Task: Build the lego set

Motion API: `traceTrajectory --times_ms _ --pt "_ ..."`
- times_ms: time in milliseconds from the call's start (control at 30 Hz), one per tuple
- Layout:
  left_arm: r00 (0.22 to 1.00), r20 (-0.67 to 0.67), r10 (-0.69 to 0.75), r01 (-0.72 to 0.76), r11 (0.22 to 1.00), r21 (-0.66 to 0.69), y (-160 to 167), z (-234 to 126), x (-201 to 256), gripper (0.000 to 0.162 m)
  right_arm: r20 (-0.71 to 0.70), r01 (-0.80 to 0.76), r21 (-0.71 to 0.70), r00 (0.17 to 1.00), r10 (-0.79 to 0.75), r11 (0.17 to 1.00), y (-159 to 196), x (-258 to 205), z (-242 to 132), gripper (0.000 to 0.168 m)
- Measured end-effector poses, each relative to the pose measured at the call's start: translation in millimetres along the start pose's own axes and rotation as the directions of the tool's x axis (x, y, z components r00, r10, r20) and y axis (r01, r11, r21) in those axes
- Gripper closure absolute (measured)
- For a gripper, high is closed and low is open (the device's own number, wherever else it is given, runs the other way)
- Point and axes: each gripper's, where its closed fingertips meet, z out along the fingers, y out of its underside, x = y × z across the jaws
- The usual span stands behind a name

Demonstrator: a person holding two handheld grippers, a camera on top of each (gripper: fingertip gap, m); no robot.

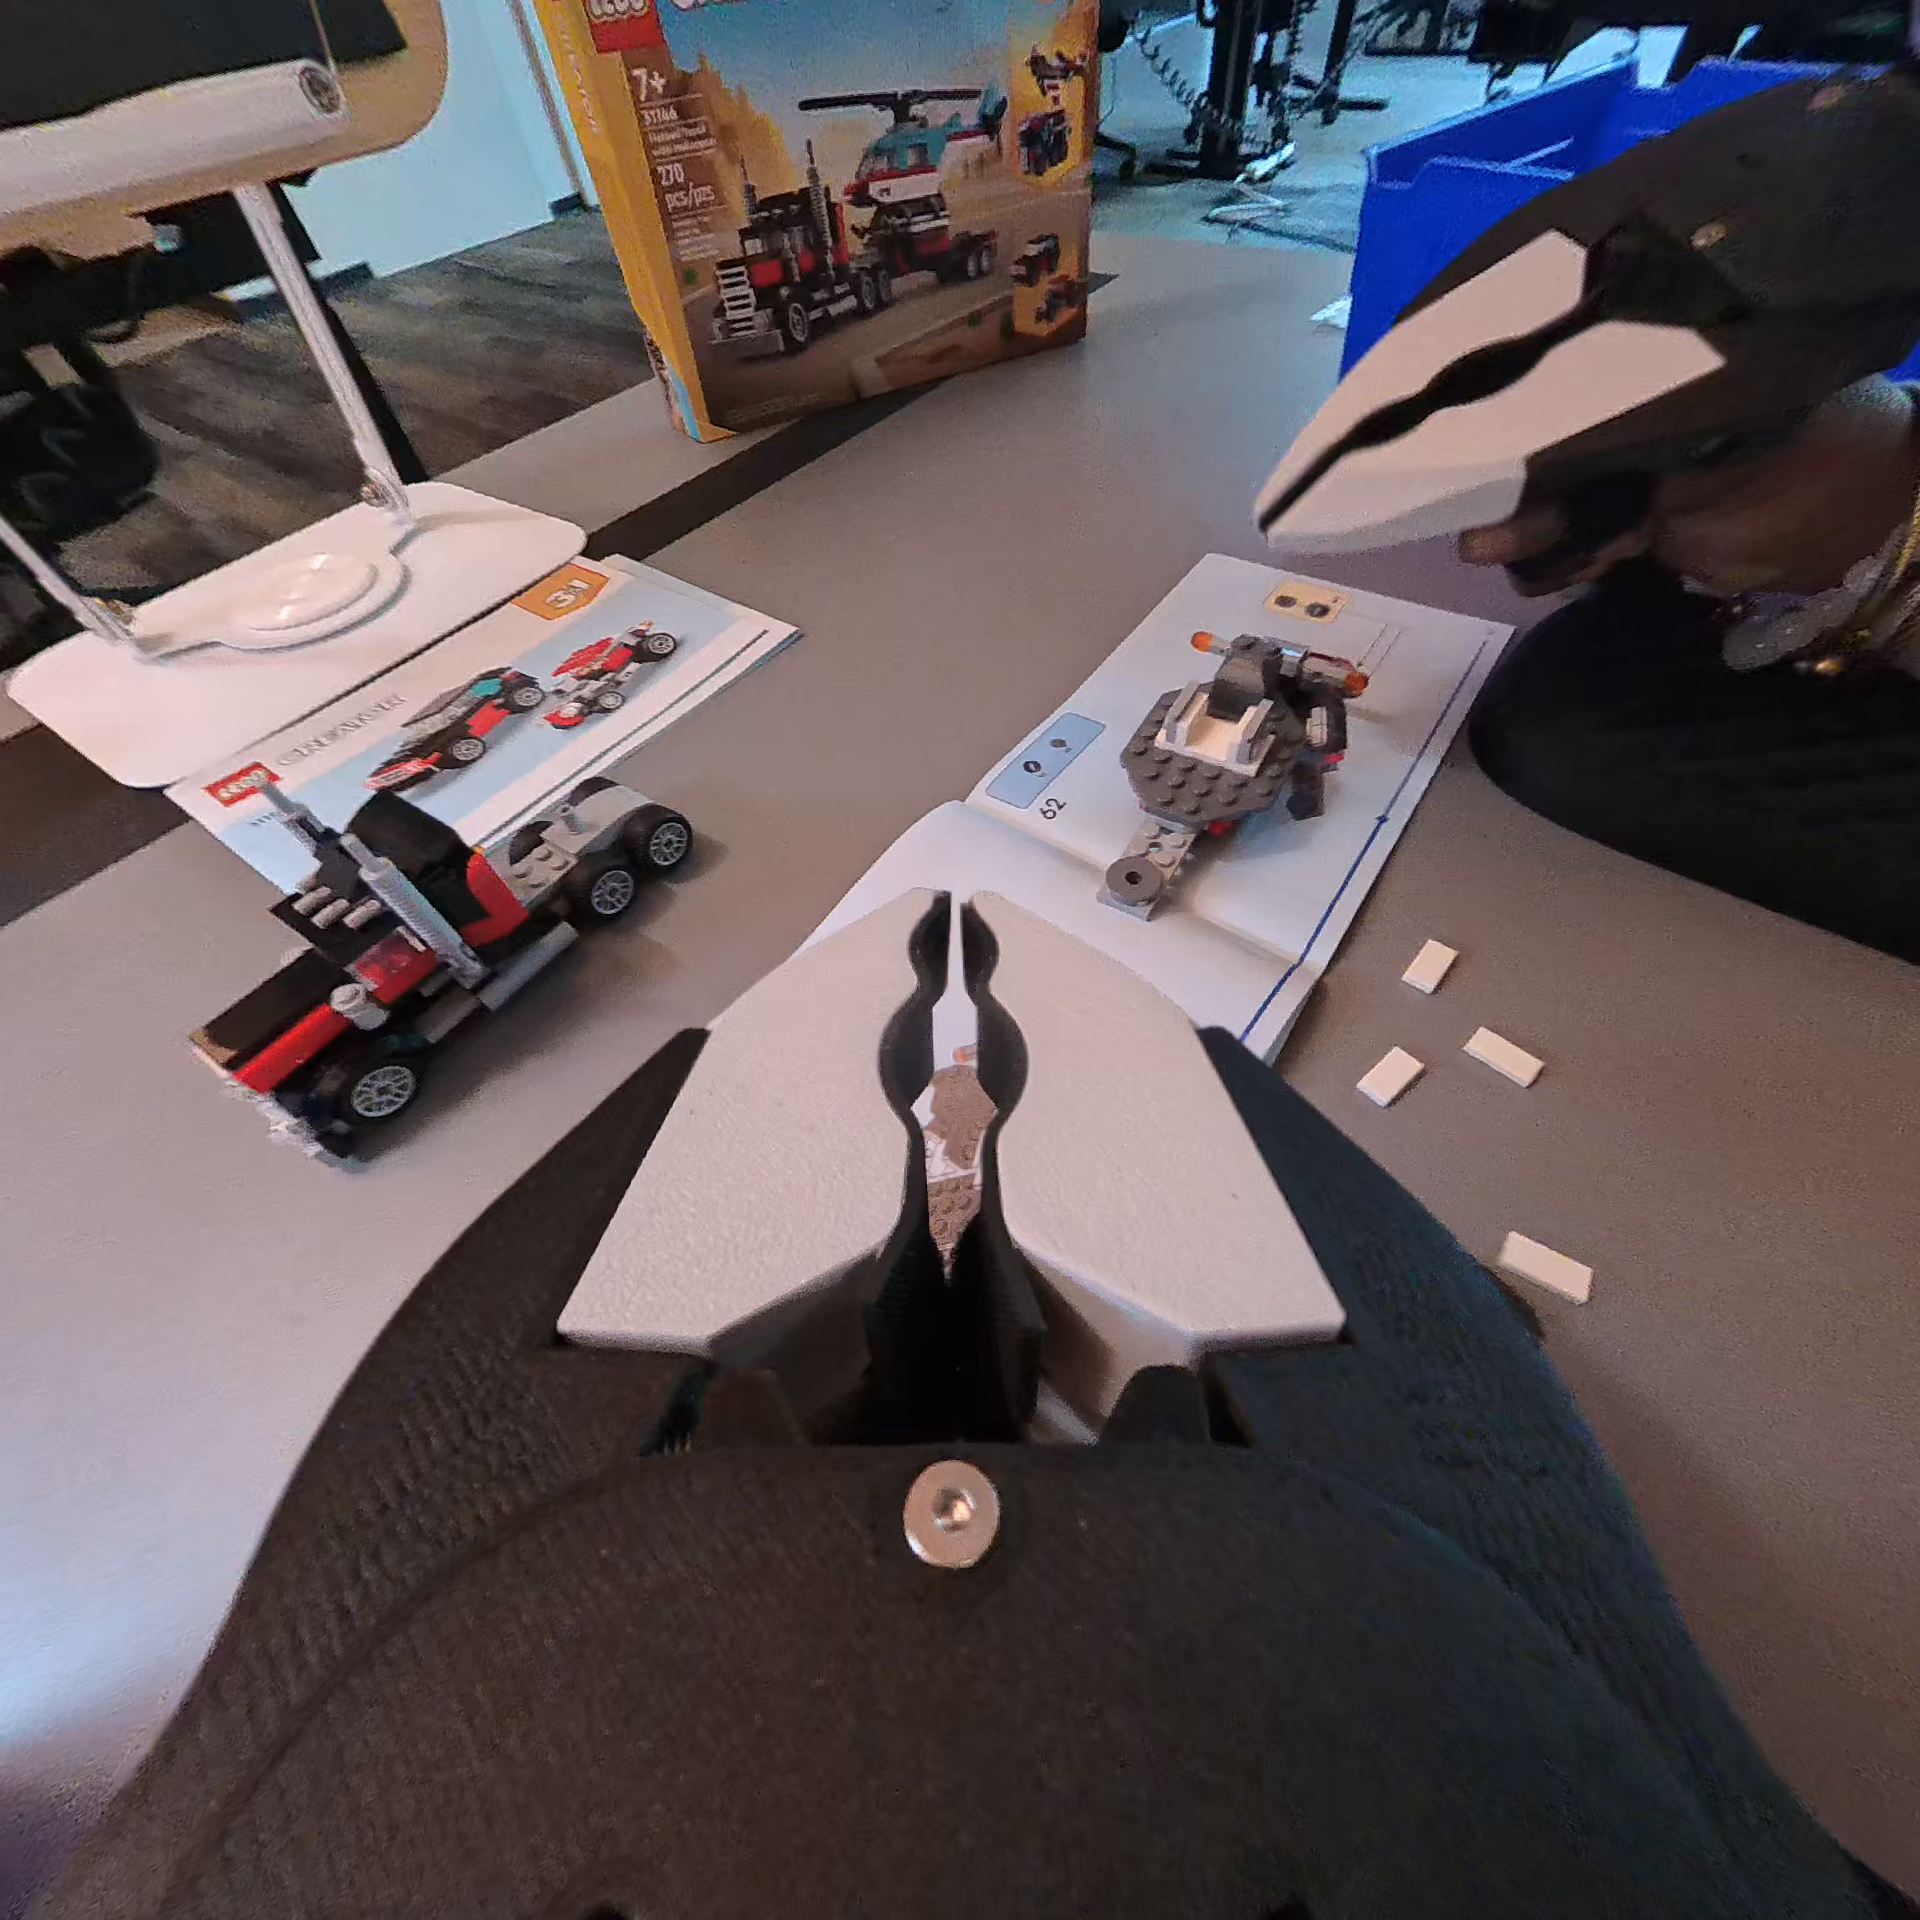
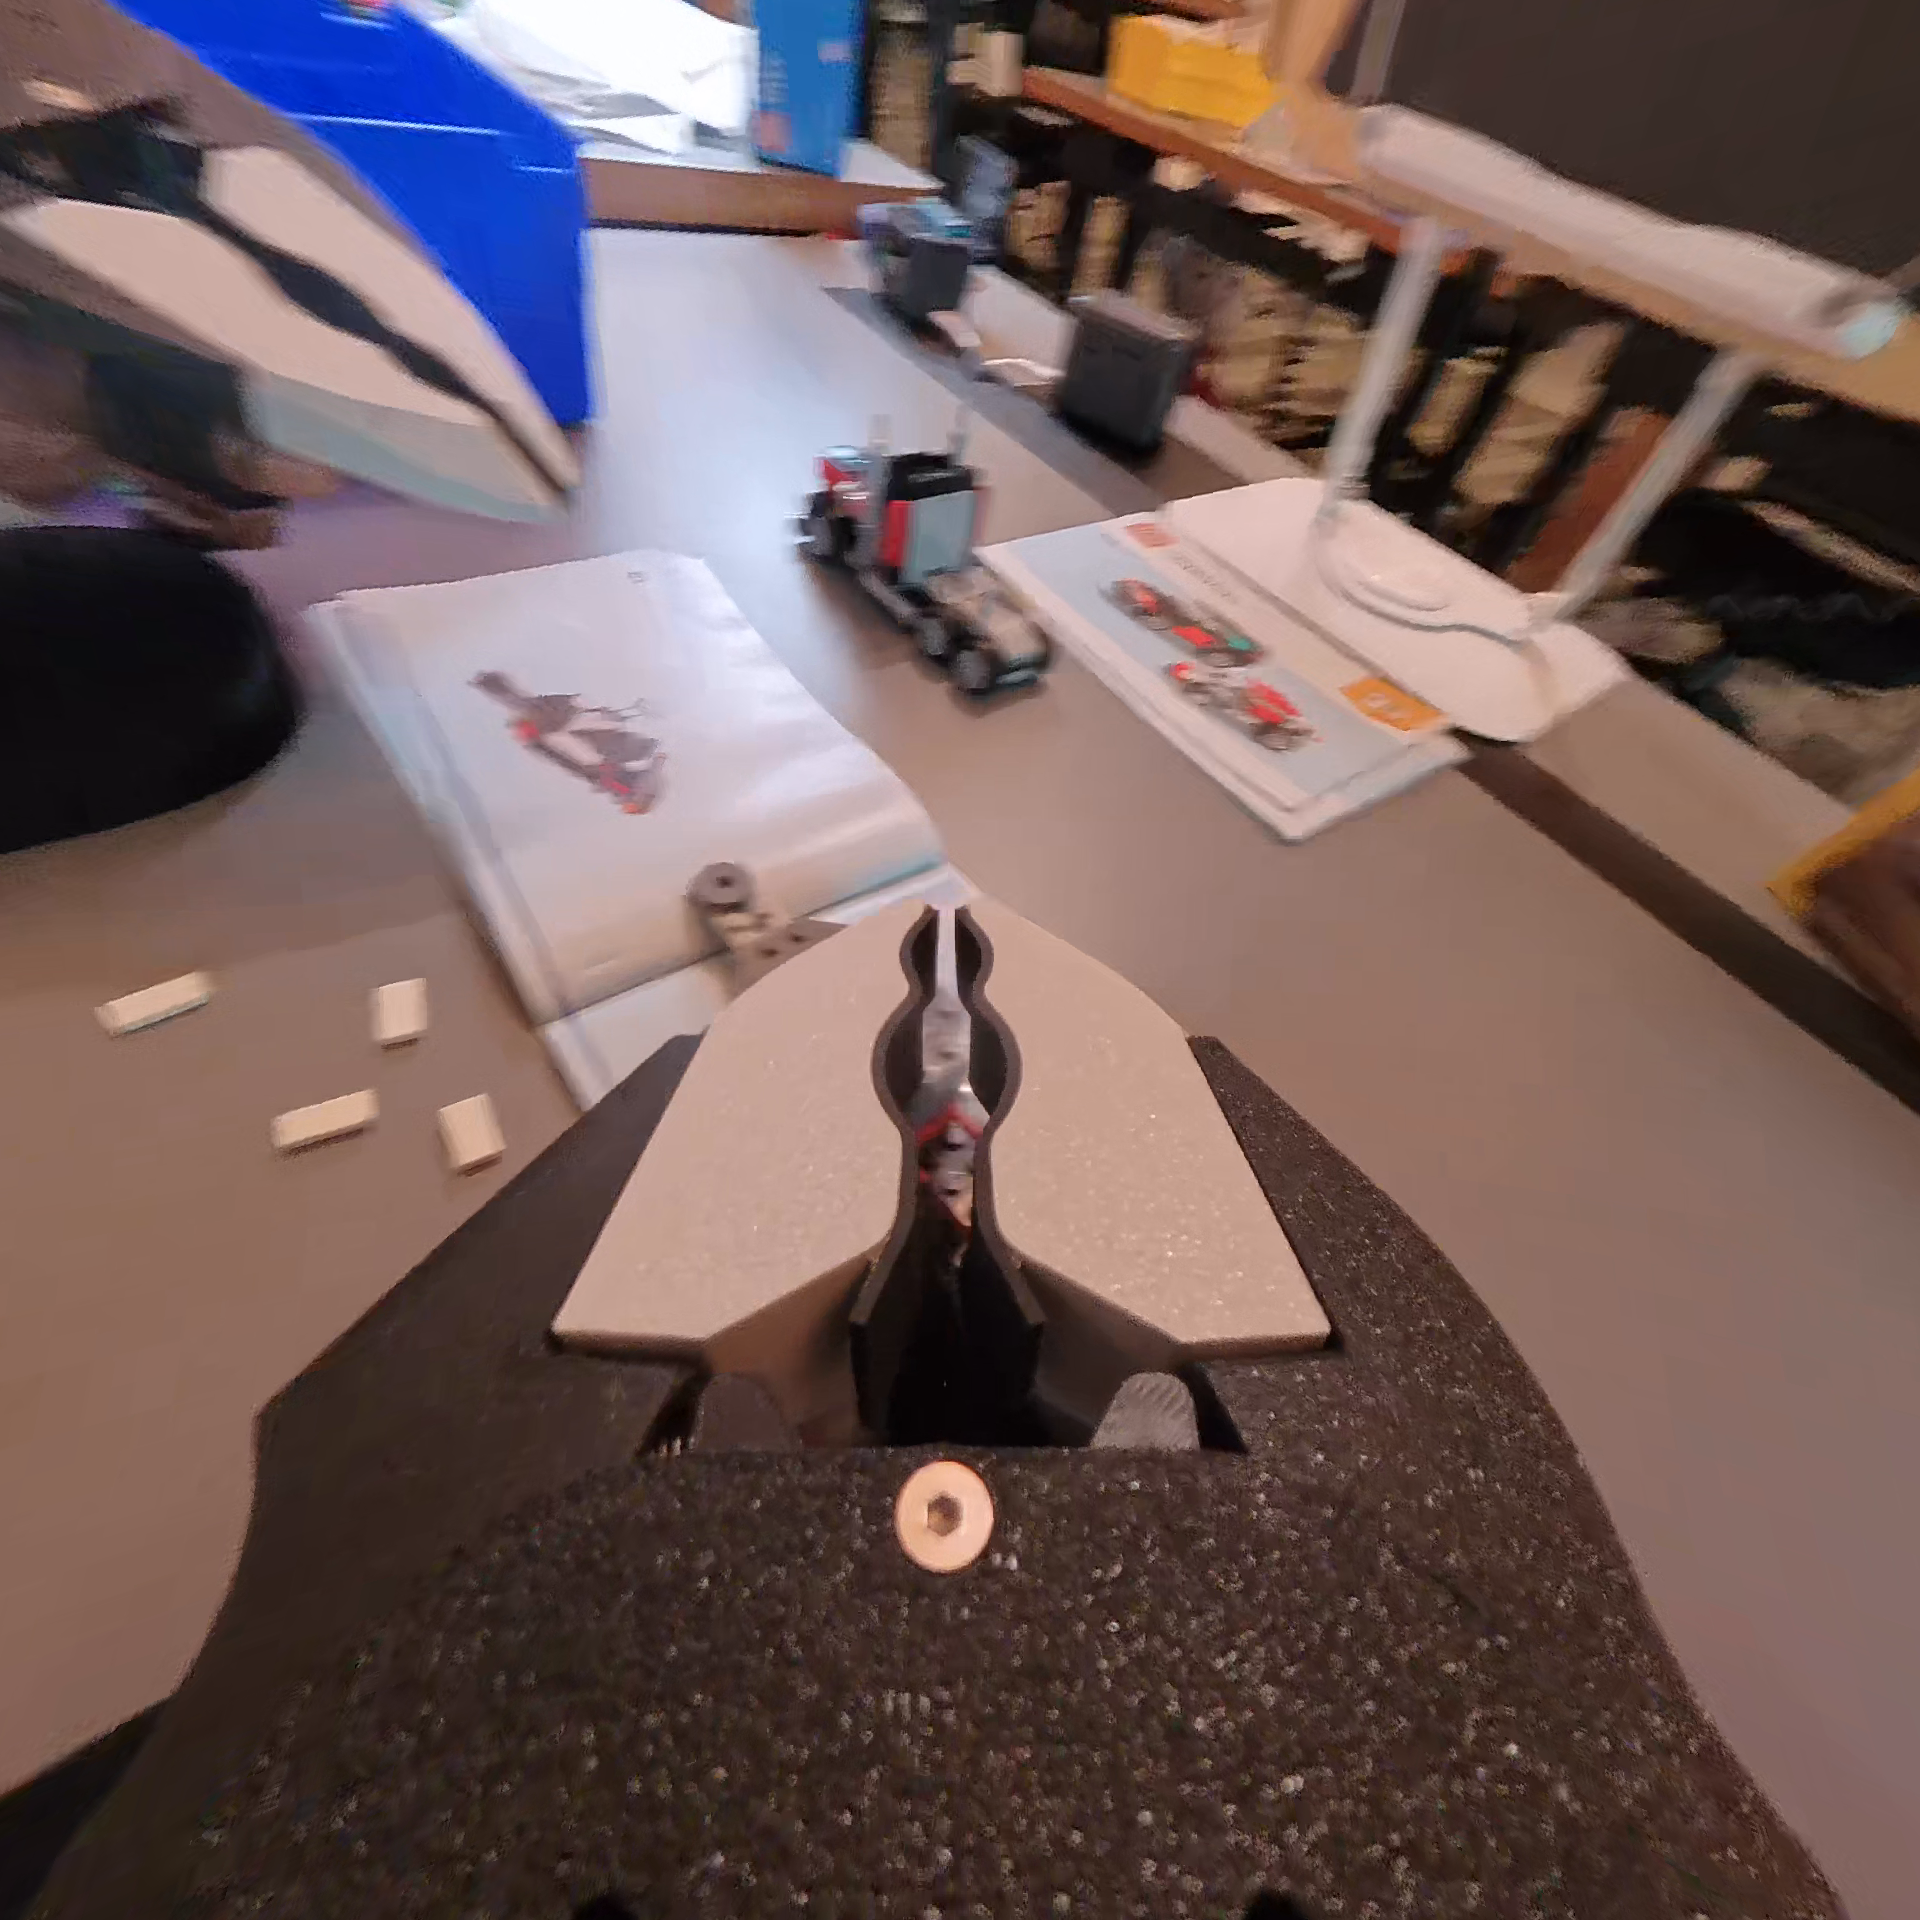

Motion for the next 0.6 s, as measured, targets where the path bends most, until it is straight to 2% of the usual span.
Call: traceTrajectory --times_ms 33,167,233,367,600 --pt "1.0 -0.012 -0.025 0.025 1.0 0.01 0 0 0 0.159 0.095 0.0 -0.011 0.996 0.001 1.0 -1 -12 0 0.164" --pt "0.98 0.116 -0.165 0.153 0.983 0.102 -6 -13 -27 0.146 0.434 0.008 -0.109 0.9 0.041 0.994 3 -68 -13 0.157" --pt "0.95 0.182 -0.253 0.224 0.961 0.165 -7 -24 -43 0.144 0.522 0.046 -0.212 0.85 0.073 0.976 18 -89 -15 0.157" --pt "0.912 0.227 -0.343 0.269 0.915 0.299 -16 -42 -61 0.143 0.547 0.17 -0.361 0.835 0.06 0.917 50 -99 -7 0.156" --pt "0.903 0.225 -0.366 0.281 0.9 0.333 -13 -46 -67 0.143 0.589 0.211 -0.362 0.807 0.048 0.908 57 -109 -2 0.152"
